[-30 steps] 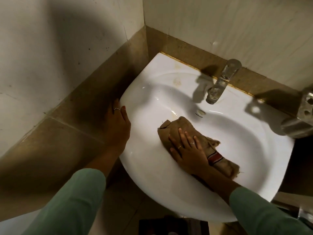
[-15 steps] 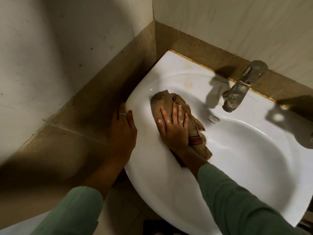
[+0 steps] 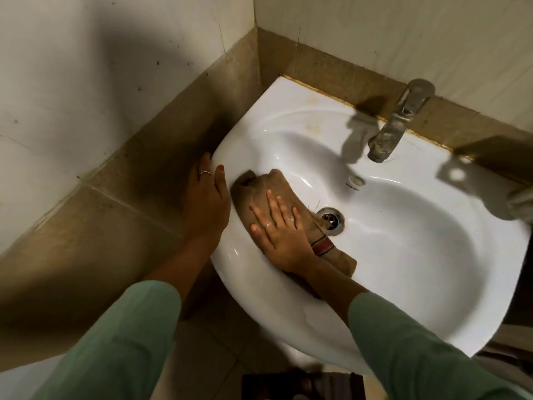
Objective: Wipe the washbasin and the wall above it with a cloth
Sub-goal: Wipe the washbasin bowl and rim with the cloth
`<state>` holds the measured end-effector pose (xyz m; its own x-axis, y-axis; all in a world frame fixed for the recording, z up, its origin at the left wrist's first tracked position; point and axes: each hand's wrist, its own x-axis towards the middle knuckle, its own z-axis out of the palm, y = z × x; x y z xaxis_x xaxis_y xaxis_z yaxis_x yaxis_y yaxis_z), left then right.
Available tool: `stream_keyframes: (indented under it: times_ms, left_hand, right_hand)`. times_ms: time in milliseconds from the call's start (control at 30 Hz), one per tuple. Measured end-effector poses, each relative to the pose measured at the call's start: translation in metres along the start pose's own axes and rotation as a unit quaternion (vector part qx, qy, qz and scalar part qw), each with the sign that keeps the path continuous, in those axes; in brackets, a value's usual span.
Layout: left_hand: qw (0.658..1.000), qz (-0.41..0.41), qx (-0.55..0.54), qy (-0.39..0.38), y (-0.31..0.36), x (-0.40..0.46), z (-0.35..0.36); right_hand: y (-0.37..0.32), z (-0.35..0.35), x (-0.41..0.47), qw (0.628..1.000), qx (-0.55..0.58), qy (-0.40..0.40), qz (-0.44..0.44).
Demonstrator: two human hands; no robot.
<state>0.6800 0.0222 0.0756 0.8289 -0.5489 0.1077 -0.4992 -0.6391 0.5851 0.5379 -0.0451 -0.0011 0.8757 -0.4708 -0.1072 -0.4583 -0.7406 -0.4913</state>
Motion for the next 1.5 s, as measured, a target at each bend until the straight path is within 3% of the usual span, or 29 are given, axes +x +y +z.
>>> stream_keyframes:
  times_ms: [300,467,567,700,867,1033,1133,1333,1500]
  left_hand:
    - [0.998,0.003,-0.056,0.02,-0.003,0.001,0.002]
    - [0.999,-0.005,-0.043,0.023,-0.001,-0.006,-0.003]
    - [1.0,-0.003,-0.018,0.017,0.0,-0.006,-0.003]
    - [1.0,0.018,0.01,0.013,-0.001,-0.004,-0.003]
    - [1.0,0.004,0.005,0.002,-0.002,0.0,-0.001]
    - [1.0,0.003,0.015,0.001,-0.004,0.002,0.0]
    - [1.0,0.003,0.021,0.006,-0.003,0.001,0.002]
    - [1.0,0.003,0.024,0.014,-0.001,0.0,0.001]
    - [1.0,-0.005,0.027,0.009,0.003,-0.001,-0.001]
  right_hand:
    - [-0.037,-0.04,-0.071,0.964,0.109,-0.238,0.041]
    - [-0.032,-0.074,-0.114,0.95,0.123,-0.286,0.038]
    - [-0.007,-0.094,-0.137,0.939,0.073,-0.331,0.059]
    - [0.041,-0.115,-0.155,0.921,-0.095,-0.368,0.083]
    - [0.09,-0.12,-0.144,0.921,-0.215,-0.306,0.107]
    - [0.125,-0.094,-0.116,0.94,-0.297,-0.132,0.098]
    - [0.133,-0.082,-0.095,0.944,-0.306,-0.096,0.08]
    - [0.109,-0.054,-0.066,0.966,-0.235,-0.093,0.05]
    - [0.051,-0.025,-0.071,0.991,-0.105,-0.073,0.035]
